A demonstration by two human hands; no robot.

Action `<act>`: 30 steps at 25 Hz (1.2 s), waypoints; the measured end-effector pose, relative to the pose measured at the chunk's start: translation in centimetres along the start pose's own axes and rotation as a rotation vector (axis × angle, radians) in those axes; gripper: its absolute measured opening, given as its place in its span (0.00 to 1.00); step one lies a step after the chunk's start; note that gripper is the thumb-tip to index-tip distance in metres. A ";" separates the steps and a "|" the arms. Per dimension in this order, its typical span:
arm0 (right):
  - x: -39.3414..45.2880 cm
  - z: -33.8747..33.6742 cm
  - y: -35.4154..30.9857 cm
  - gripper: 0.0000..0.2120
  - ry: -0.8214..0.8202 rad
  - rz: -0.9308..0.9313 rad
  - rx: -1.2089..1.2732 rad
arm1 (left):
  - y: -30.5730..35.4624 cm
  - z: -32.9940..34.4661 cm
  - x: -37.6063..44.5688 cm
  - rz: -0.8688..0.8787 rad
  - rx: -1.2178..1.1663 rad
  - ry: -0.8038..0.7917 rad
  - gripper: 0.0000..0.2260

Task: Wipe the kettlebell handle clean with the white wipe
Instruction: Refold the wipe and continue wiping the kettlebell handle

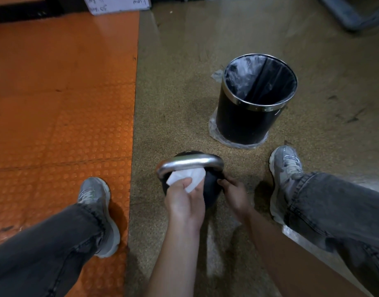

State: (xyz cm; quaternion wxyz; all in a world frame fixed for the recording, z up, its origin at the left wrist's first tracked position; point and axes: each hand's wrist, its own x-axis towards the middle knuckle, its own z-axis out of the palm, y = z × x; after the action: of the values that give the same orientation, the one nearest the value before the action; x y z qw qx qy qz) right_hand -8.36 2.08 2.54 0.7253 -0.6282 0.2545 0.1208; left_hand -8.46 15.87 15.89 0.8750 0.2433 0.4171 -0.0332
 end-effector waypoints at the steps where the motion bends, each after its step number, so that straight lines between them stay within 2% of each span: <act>1: 0.1 0.0 0.1 0.14 -0.001 -0.011 -0.012 | 0.1 -0.3 -0.7 0.012 -0.013 -0.027 0.19; 6: 0.1 0.0 0.1 0.15 -0.009 0.020 -0.034 | 0.8 1.4 0.4 -0.007 -0.070 0.046 0.19; 9: 0.0 0.1 -0.2 0.16 0.015 0.011 -0.034 | 0.8 0.4 -0.9 -0.024 -0.003 0.009 0.18; 13: -0.1 0.1 -0.3 0.15 0.001 0.043 -0.043 | 1.0 1.2 0.4 -0.011 -0.067 0.027 0.20; 17: -0.3 0.2 -0.6 0.15 0.029 0.029 -0.042 | 0.6 0.1 -0.4 -0.015 -0.023 0.011 0.20; 20: -0.4 0.2 -0.6 0.15 0.002 0.047 -0.034 | 1.1 1.4 1.4 -0.018 -0.095 0.079 0.19; 24: -0.7 0.2 -1.2 0.16 0.009 0.042 -0.046 | 1.0 0.0 0.2 -0.024 0.002 0.045 0.21; 30: -0.7 0.3 -1.1 0.17 0.007 0.051 -0.065 | 1.4 1.4 1.5 -0.009 -0.056 0.034 0.21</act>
State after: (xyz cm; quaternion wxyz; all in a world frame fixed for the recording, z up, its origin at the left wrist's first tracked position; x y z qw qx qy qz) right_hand -8.28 2.22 3.86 0.7002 -0.6452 0.2690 0.1453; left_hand -6.12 16.65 16.09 0.8741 0.2175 0.4337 -0.0215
